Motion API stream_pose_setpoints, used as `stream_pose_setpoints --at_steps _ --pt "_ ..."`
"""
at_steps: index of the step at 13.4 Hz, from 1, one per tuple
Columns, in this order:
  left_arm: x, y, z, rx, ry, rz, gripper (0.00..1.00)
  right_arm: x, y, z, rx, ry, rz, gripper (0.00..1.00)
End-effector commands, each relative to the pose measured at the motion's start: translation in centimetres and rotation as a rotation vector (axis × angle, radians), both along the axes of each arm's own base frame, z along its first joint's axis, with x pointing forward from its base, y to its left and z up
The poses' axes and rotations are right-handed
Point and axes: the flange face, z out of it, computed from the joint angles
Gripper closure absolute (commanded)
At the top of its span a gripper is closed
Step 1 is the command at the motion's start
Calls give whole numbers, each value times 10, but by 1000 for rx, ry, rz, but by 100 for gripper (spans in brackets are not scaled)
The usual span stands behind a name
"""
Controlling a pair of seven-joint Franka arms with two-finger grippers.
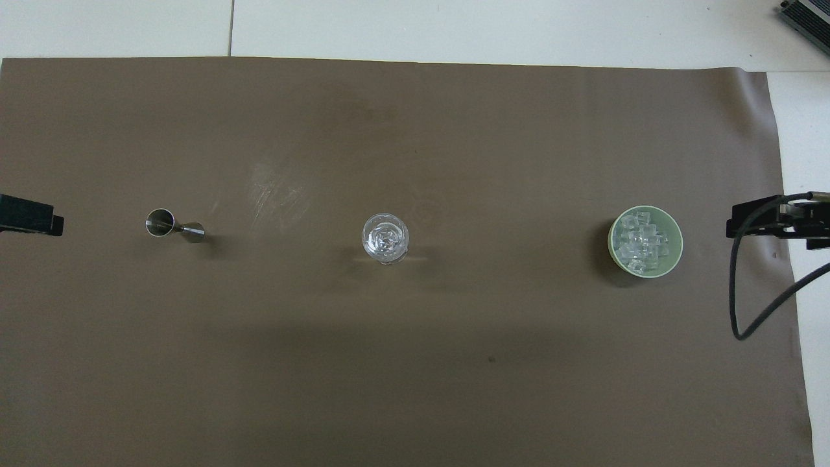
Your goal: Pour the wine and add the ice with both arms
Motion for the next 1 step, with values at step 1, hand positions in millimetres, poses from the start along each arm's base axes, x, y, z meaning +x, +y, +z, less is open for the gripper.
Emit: stream_pose_setpoints --at_steps 1 --pt "2 -2 4 9 5 -15 0 -7 0 0 19 -1 19 0"
